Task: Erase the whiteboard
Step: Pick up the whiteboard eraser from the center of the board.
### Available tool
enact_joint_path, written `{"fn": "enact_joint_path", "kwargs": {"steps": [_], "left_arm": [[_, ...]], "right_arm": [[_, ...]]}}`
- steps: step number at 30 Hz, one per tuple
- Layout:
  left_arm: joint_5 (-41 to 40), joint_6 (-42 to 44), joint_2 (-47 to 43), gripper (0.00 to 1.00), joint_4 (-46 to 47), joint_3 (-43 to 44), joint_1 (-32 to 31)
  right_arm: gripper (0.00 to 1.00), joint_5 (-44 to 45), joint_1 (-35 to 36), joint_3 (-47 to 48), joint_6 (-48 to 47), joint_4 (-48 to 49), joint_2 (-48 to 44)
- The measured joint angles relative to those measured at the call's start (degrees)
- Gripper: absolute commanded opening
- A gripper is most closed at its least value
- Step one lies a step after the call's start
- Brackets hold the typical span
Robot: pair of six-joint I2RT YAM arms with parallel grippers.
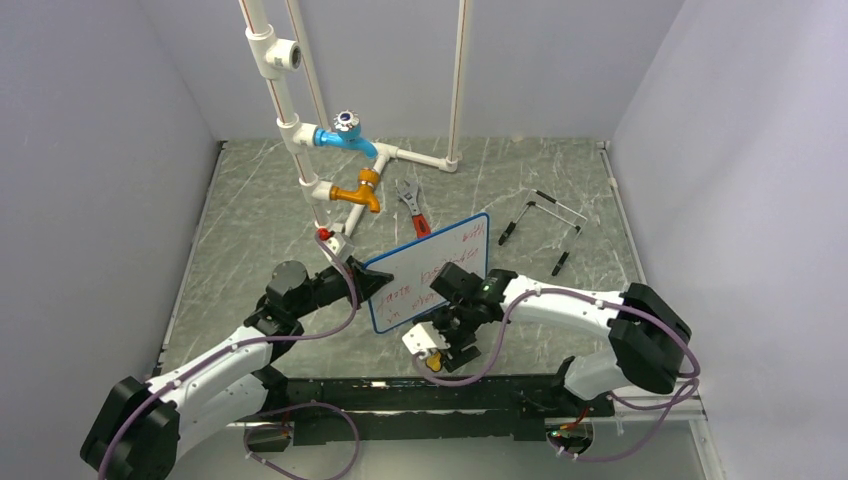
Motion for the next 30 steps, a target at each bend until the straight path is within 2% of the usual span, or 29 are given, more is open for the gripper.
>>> {"fn": "enact_joint_path", "kwargs": {"steps": [8,14,19,21,25,28,30], "left_arm": [[-0.83,0.04,-0.42,0.00,-0.42,0.00,-0.46],[-0.85,0.07,-0.61,0.00,-0.46,-0.09,-0.48],[-0.90,0.00,-1.03,0.00,0.37,-1.03,-0.48],[-0.90,-0.17,-1.18,0.00,0.96,-1.51,-0.48],[-0.79,-0.87,-1.22,0.00,2.64,-2.58,-0.48],[-0.74,-2.47,-0.39,0.00,4.87,-3.50,-0.48],[-0.76,-4.11,1.33,0.00,7.19,-4.09,-0.83]], "right_arm": [[0.59,4.68,3.72,-3.61,3.48,5.46,2.23],[0.42,6.51,4.52,-3.58,5.16,7.61,5.07],[0.18,6.69,4.96,-3.45,6.08,7.45,5.75],[0.00,6.67,4.83,-3.23,6.34,7.32,5.75],[0.00,5.09,1.14,-3.13,6.95,6.51,4.70],[0.00,3.04,-7.08,-3.13,7.69,5.31,0.66],[0.00,1.64,-15.06,-2.91,9.14,4.61,-4.42]]}}
